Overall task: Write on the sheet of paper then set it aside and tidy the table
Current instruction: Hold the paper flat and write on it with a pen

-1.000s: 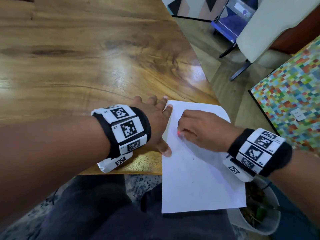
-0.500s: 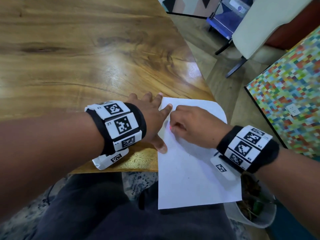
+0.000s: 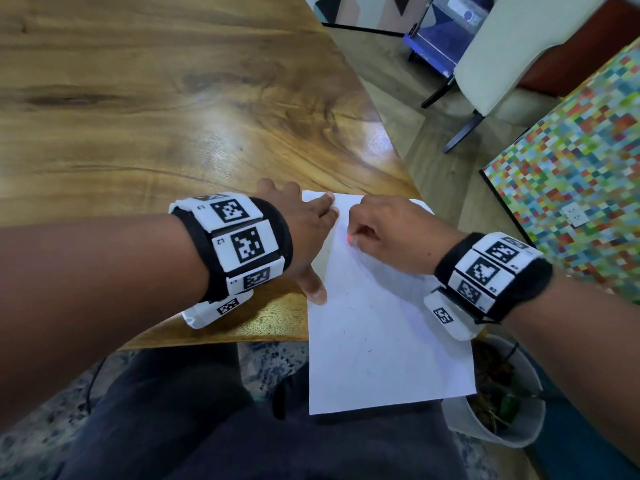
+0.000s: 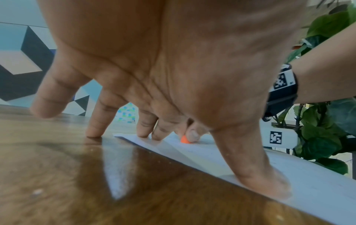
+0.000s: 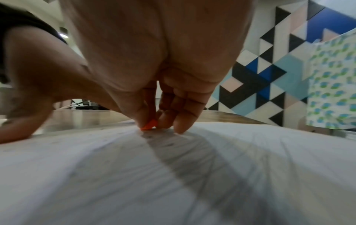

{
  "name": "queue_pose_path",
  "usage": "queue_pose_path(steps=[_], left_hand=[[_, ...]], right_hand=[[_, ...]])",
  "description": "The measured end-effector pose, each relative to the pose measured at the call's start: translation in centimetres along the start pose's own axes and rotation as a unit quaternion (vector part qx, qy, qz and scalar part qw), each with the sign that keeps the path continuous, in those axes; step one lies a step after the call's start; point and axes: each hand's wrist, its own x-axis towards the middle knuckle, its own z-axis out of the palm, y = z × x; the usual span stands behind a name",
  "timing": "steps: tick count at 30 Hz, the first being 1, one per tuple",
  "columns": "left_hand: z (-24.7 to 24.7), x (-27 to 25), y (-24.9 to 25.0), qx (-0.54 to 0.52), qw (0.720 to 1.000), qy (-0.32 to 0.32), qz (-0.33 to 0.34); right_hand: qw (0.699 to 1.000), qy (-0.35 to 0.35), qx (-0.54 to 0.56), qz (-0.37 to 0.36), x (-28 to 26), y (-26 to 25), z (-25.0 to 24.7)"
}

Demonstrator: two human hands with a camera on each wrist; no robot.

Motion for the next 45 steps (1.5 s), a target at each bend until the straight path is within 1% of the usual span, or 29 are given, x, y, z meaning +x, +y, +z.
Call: queue_pose_path(steps=[4,6,8,11,13,15,17,19,21,22,24,26,28,30,34,36,37,39,42,44,45], left_hand=[[-0.1,0.0,0.1,0.009,1.0,-0.006,0.005],[-0.2,0.1,0.2,0.021,1.0,-0.013,0.004],[-0.1,0.4,0.2,0.028,0.999,-0.019,0.007],[0.0,0.5,0.1,0.034,0.999,-0.006,0.02],[0.0,0.7,0.2,0.038,0.999,0.002,0.038],[-0.1,0.9,0.2,0.019,0.999,-0.008,0.051],[-0.2,1.1,0.1,0.003,0.998,-0.018,0.059],[-0.2,1.3,0.0,0.001,0.998,-0.019,0.064],[0.0,1.5,-0.1,-0.002,0.997,-0.02,0.068],[0.1,1.6,-0.1,-0.004,0.997,-0.019,0.069],[0.2,1.8,-0.2,-0.01,0.997,-0.016,0.068],[0.2,2.0,0.0,-0.016,0.997,-0.017,0.067],[0.0,2.0,0.1,-0.016,0.998,-0.02,0.065],[-0.2,2.0,0.2,-0.014,0.998,-0.022,0.063],[-0.4,1.9,0.1,-0.011,0.998,-0.031,0.061],[-0.5,1.7,0.2,-0.015,0.998,-0.034,0.058],[-0.5,1.7,0.2,-0.018,0.998,-0.035,0.056],[-0.6,1.7,0.3,-0.021,0.998,-0.034,0.054],[-0.6,1.7,0.4,-0.02,0.998,-0.029,0.056],[-0.6,1.8,0.4,-0.013,0.998,-0.027,0.057],[-0.6,1.8,0.5,-0.01,0.998,-0.026,0.058]], right_hand=[[0.994,0.05,0.017,0.095,1.9,2.0,-0.6],[0.993,0.059,0.011,0.104,2.2,2.0,-0.5],[0.996,0.049,-0.002,0.079,1.4,1.2,-0.3],[1.0,0.009,-0.003,-0.002,-0.5,-0.8,0.2],[1.0,-0.007,0.003,-0.029,-1.0,-1.2,0.3],[1.0,0.003,-0.012,0.0,-0.5,-0.3,0.1],[0.998,0.033,0.0,0.055,0.6,1.2,-0.2],[0.994,0.046,0.013,0.099,1.4,2.4,-0.4],[0.992,0.053,0.011,0.111,1.7,2.5,-0.4],[0.993,0.053,0.009,0.106,1.5,2.3,-0.4],[0.997,0.038,0.0,0.066,0.5,1.3,-0.2],[1.0,0.0,0.0,0.013,-0.9,0.2,0.0],[0.999,-0.03,0.005,-0.013,-1.6,-0.4,0.1],[1.0,-0.016,-0.005,0.007,-1.3,0.1,-0.2],[0.994,0.038,0.019,0.105,0.8,2.5,-0.7],[0.991,0.051,0.02,0.123,1.2,2.9,-0.6],[0.992,0.051,0.014,0.115,1.0,2.8,-0.5],[0.997,0.036,-0.002,0.071,0.3,2.3,-0.4],[1.0,-0.015,-0.004,0.0,-1.4,0.9,0.0],[0.999,-0.034,0.003,-0.017,-1.8,0.3,0.3],[0.999,-0.03,-0.002,-0.014,-1.7,0.4,0.4]])
